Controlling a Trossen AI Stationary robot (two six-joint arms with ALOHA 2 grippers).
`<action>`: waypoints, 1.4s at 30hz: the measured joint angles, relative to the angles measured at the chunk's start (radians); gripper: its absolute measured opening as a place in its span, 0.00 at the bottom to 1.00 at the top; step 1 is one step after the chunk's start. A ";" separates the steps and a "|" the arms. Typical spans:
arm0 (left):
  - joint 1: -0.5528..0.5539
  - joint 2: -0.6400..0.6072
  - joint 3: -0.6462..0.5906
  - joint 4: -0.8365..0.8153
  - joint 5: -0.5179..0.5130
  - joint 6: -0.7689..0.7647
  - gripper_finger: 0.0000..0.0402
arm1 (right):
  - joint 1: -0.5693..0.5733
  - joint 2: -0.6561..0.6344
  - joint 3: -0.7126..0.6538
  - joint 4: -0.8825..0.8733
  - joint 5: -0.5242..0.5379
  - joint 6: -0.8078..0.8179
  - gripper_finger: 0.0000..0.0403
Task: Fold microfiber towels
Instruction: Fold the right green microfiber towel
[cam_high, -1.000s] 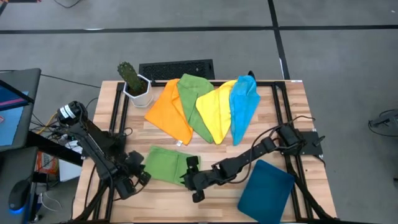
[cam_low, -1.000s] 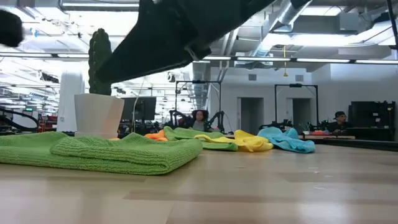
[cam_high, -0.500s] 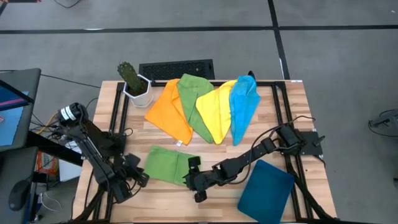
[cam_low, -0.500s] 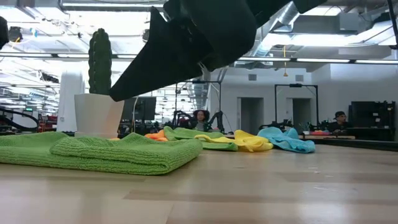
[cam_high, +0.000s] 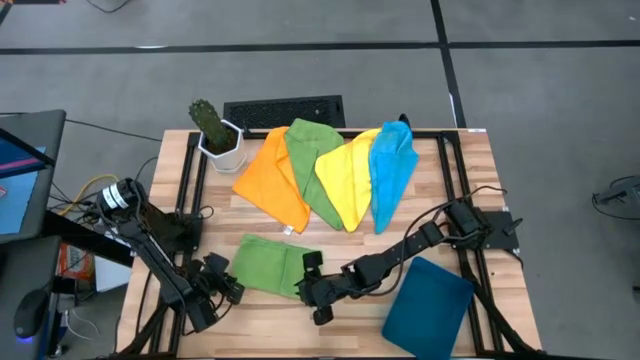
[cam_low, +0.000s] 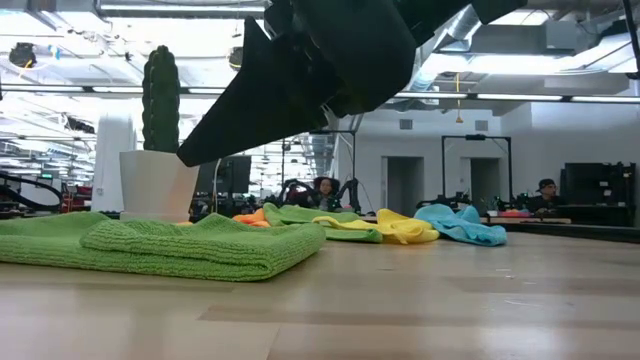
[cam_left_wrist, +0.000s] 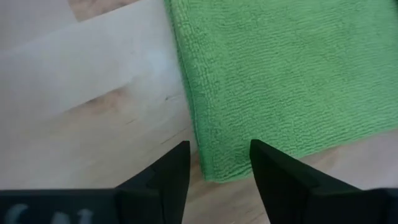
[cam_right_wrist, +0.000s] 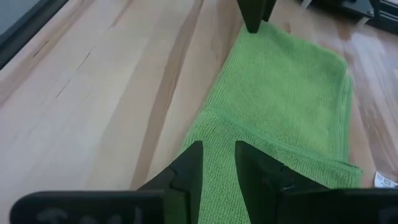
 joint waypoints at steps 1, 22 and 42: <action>0.002 0.000 0.000 0.000 -0.004 0.000 0.40 | 0.000 0.000 0.000 0.000 0.000 0.000 0.29; 0.022 -0.081 -0.051 0.039 -0.046 0.008 0.02 | -0.003 0.070 -0.003 0.219 0.003 -0.012 0.28; 0.052 -0.079 -0.050 0.052 -0.080 0.107 0.01 | -0.081 0.246 0.002 0.459 -0.104 0.062 0.14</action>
